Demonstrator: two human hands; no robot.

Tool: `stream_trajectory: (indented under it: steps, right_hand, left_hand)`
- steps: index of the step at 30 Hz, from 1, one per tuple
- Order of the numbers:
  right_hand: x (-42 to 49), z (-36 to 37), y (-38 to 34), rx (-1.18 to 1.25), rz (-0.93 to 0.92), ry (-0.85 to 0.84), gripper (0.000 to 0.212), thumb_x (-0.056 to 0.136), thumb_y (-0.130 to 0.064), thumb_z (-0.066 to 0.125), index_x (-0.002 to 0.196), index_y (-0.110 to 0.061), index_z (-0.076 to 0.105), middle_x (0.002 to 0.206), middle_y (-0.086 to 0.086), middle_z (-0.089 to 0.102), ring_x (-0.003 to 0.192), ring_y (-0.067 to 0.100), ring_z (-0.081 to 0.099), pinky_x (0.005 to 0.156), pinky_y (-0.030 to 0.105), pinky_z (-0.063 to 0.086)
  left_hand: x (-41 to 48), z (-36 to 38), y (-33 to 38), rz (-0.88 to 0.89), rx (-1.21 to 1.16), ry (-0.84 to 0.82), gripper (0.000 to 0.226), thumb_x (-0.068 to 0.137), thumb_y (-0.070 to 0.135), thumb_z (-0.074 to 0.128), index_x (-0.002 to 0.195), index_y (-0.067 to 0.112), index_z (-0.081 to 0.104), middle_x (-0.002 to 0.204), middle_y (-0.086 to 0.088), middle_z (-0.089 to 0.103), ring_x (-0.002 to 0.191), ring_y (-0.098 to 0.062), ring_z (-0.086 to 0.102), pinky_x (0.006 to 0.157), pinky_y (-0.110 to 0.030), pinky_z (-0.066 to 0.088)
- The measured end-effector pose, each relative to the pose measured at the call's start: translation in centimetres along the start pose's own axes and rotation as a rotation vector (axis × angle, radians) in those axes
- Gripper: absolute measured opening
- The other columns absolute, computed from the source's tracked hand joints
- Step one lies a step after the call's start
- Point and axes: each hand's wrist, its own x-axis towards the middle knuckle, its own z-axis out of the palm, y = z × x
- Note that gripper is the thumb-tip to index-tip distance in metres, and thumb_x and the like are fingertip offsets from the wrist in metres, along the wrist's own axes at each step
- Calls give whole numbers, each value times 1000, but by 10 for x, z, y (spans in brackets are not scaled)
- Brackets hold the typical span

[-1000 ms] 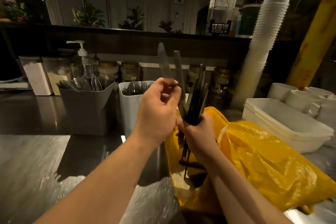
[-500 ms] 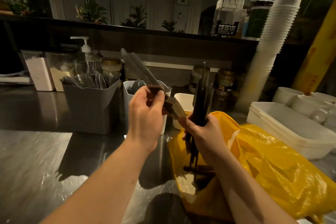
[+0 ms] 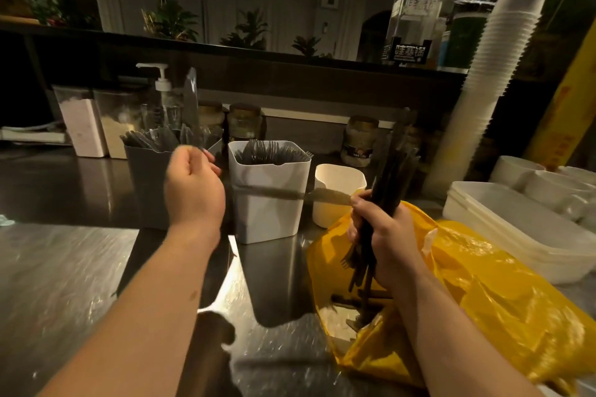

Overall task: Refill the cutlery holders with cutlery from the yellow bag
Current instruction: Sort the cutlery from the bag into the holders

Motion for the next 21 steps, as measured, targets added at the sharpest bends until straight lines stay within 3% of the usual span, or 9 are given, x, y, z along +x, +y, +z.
stream_trajectory:
  steps: [1, 3, 6, 9, 11, 14, 16, 18, 21]
  right_hand:
    - [-1, 0, 1, -18, -1, -2, 8, 97, -14, 63, 92, -8, 64, 64, 6, 56, 58, 19, 55, 56, 29, 50]
    - [-1, 1, 1, -34, -3, -2, 6, 97, -15, 64, 93, -9, 64, 65, 5, 56, 58, 17, 56, 56, 28, 51]
    - [0, -1, -2, 1, 9, 32, 9, 97, -16, 63, 96, -7, 63, 66, 4, 56, 59, 16, 56, 57, 28, 51]
    - [2, -4, -4, 64, 48, 88, 11, 98, -17, 63, 98, -6, 63, 65, 2, 56, 58, 15, 54, 57, 29, 50]
    - [3, -3, -4, 82, 74, 130, 14, 98, -20, 64, 101, -6, 63, 65, 2, 56, 57, 15, 54, 57, 29, 50]
    - [5, -3, -4, 140, 116, 199, 22, 97, -25, 65, 108, -6, 64, 67, 3, 58, 58, 15, 55, 57, 28, 51]
    - [5, -3, -7, 179, 149, 216, 24, 95, -29, 66, 106, -7, 63, 69, 4, 59, 59, 15, 56, 58, 29, 52]
    - [4, -2, -8, 172, 198, 180, 26, 94, -31, 66, 106, -9, 61, 69, 4, 61, 58, 16, 57, 60, 31, 52]
    - [-1, -1, -9, 155, 231, -13, 26, 94, -29, 65, 106, -6, 61, 72, 7, 62, 59, 19, 58, 59, 31, 51]
  left_hand:
    - [2, -5, -1, 182, 203, -2, 28, 108, 23, 34, 90, 17, 54, 79, 1, 56, 70, -16, 52, 65, -34, 41]
    - [-4, -3, -4, 435, 536, -162, 24, 107, 24, 36, 92, 18, 53, 81, 1, 59, 71, -20, 52, 67, -37, 39]
    - [-27, 14, -12, 579, 844, -410, 18, 109, 29, 33, 96, 25, 44, 75, 3, 57, 63, -15, 51, 61, -38, 41]
    - [-37, 18, -17, 619, 945, -546, 17, 109, 32, 32, 98, 26, 44, 74, 4, 57, 66, -20, 57, 66, -39, 51]
    - [-37, 19, -18, 517, 885, -706, 20, 109, 33, 35, 97, 25, 48, 76, 3, 59, 69, -18, 59, 66, -36, 51]
    - [-48, 25, -16, 274, 584, -920, 21, 108, 35, 39, 95, 28, 53, 74, 6, 57, 67, -11, 54, 61, -27, 44]
    - [-54, 30, -17, 227, 531, -1006, 15, 106, 36, 44, 98, 30, 56, 76, 9, 57, 69, -9, 54, 62, -22, 43]
    - [-56, 31, -18, 190, 475, -1025, 10, 104, 31, 49, 100, 27, 57, 76, 8, 58, 68, -8, 54, 60, -19, 43]
    - [-49, 27, -11, 21, 117, -867, 9, 104, 21, 51, 103, 16, 59, 69, 0, 56, 55, -8, 49, 49, -18, 41]
